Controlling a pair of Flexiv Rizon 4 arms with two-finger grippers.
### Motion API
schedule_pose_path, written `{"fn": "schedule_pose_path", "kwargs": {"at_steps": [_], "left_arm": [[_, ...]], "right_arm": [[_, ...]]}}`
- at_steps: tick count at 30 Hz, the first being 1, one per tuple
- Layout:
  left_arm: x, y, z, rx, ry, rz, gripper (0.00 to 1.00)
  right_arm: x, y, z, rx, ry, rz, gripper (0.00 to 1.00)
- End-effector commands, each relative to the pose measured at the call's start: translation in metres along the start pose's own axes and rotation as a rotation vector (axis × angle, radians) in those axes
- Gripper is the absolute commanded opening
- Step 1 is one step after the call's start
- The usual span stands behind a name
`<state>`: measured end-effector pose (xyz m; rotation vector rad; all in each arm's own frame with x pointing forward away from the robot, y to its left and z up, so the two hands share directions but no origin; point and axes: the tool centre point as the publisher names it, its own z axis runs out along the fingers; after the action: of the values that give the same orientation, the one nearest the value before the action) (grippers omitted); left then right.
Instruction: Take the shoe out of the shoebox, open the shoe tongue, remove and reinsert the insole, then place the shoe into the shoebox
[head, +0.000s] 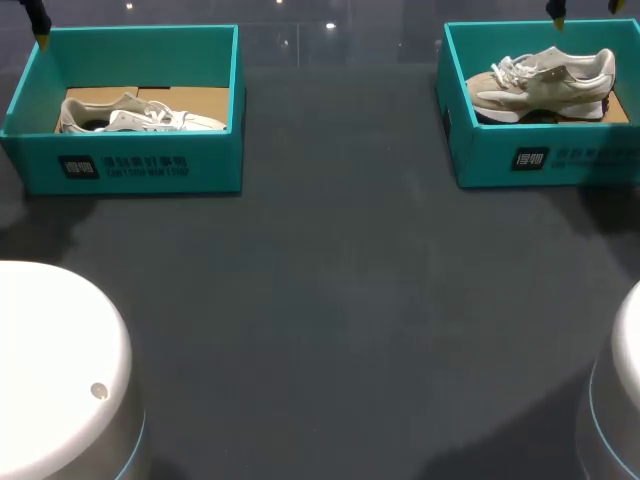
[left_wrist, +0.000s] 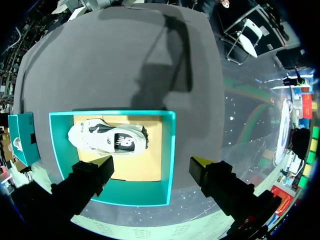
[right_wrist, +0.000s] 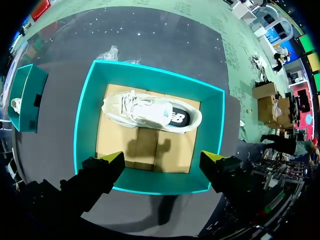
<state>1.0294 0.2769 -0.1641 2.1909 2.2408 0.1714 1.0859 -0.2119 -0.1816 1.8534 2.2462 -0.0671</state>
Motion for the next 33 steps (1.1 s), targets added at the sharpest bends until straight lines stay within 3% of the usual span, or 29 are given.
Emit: {"fn": "schedule_pose_path", "kwargs": {"at_steps": [1,8,13,27,33], "left_arm": [[0.0,-0.001,0.0,-0.001,0.002,0.001,1.0],[0.0,-0.001,0.0,-0.001,0.002,0.001,1.0],[0.0,-0.001,0.0,-0.001,0.002,0.001,1.0],[0.0,-0.001,0.0,-0.001,0.002,0.001,1.0],[0.0,-0.001,0.0,-0.001,0.002,0.001,1.0]], "right_arm": [[-0.007,0.004,0.004,0.003,0.003,0.015,1.0],[-0.047,0.024,0.03,-0.016,-0.052,0.097,1.0],[-0.062,0.036,0.055,-0.063,-0.024,0.094,1.0],[-0.062,0.036,0.055,-0.063,-0.024,0.094,1.0],[-0.074,0.043,0.077,-0.05,-0.069,0.171,1.0]]}}
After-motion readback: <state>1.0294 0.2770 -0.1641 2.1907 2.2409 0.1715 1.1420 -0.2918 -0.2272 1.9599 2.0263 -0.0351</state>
